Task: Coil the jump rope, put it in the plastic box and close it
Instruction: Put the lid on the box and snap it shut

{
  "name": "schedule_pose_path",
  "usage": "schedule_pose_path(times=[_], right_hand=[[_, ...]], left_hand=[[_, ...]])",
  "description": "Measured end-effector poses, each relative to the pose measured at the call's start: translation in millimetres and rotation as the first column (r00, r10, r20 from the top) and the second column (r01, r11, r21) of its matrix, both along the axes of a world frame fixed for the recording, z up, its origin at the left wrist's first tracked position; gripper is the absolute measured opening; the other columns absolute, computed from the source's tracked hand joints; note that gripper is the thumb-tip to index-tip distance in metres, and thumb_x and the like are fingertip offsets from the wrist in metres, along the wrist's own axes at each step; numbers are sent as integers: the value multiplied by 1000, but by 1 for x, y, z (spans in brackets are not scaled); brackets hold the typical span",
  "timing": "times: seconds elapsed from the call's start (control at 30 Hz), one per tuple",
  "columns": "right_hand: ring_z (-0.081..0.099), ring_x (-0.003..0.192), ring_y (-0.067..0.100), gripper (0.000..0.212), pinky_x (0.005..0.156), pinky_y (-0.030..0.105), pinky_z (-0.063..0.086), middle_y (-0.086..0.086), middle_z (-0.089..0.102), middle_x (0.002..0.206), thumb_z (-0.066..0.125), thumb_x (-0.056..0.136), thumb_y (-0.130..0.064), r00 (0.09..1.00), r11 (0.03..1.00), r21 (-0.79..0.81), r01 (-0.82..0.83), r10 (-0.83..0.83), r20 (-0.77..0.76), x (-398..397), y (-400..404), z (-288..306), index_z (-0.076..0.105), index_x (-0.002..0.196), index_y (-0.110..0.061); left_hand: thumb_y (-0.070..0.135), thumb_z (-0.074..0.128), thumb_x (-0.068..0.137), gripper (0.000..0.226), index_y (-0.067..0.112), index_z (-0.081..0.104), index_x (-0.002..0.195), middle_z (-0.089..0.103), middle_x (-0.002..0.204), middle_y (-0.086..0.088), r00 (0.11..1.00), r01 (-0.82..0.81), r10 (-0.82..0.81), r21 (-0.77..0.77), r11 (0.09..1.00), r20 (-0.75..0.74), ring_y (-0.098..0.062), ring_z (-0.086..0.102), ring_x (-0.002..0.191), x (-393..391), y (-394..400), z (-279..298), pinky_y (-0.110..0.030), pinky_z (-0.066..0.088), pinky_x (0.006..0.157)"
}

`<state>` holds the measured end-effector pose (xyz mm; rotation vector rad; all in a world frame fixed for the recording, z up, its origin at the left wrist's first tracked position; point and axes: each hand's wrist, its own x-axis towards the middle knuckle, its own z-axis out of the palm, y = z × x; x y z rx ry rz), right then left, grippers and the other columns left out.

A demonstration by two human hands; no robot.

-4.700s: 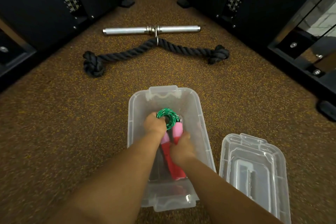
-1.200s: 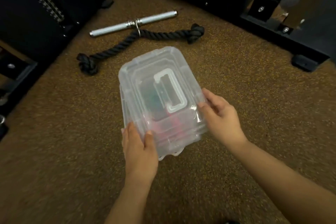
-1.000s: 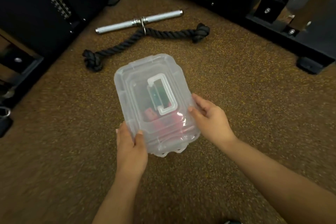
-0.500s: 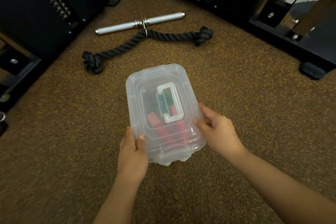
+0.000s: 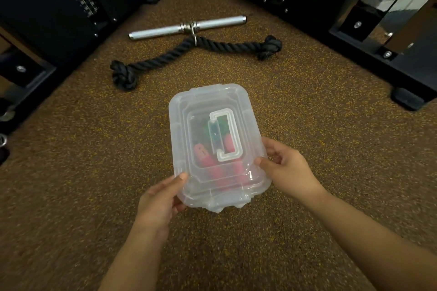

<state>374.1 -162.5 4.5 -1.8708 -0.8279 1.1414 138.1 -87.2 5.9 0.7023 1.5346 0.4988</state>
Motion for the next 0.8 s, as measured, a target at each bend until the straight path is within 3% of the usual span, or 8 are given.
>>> schedule_pose_path(times=[0.1,0.23,0.4,0.57,0.67,0.8], right_hand=[[72,82,9,43,78,37,59,-10,72,103,62,87,-13,999,999,-6,31,-32,-23,0,0,-5,58,121,-40],[73,85,14,51,78,40,60,-2,70,104,65,86,-19,994,997,-35,68,-71,-81,1,-2,-8,50,133,-34],[72,88,12,55,81,35,58,1,71,101,64,87,-23,994,997,-21,75,-76,-84,1,-3,-13,46,137,-33],[66,98,3,55,84,26,56,-12,66,119,58,90,-33,999,999,-14,41,-40,20,-5,-8,-11,38,141,-38],[60,111,10,55,97,37,50,-8,60,128,55,91,-36,995,1000,8,23,-23,95,-7,-9,-14,36,143,-34],[57,111,14,56,99,42,48,-3,57,125,52,92,-39,987,1000,0,-17,17,161,-8,-10,-18,33,144,-35]], left_hand=[[25,76,75,39,9,68,110,74,104,-13,999,-16,18,-43,999,29,-28,68,91,-1,0,1,-37,54,75],[24,72,79,35,8,68,110,74,97,-10,996,-36,41,-65,997,80,-19,67,77,2,-4,5,-30,50,64],[25,72,79,33,10,67,107,75,92,-6,994,-43,53,-108,993,93,-19,67,80,2,-3,7,-30,50,67],[24,70,81,34,8,65,111,73,96,-9,996,28,-16,-139,990,90,-21,65,82,0,2,9,-31,50,68],[24,69,82,31,7,65,108,73,100,-11,997,23,-12,-131,991,80,-23,66,84,1,2,8,-32,51,70],[24,69,82,28,7,66,104,73,96,-11,998,27,-20,-126,992,59,-24,66,86,1,-2,8,-34,53,74]])
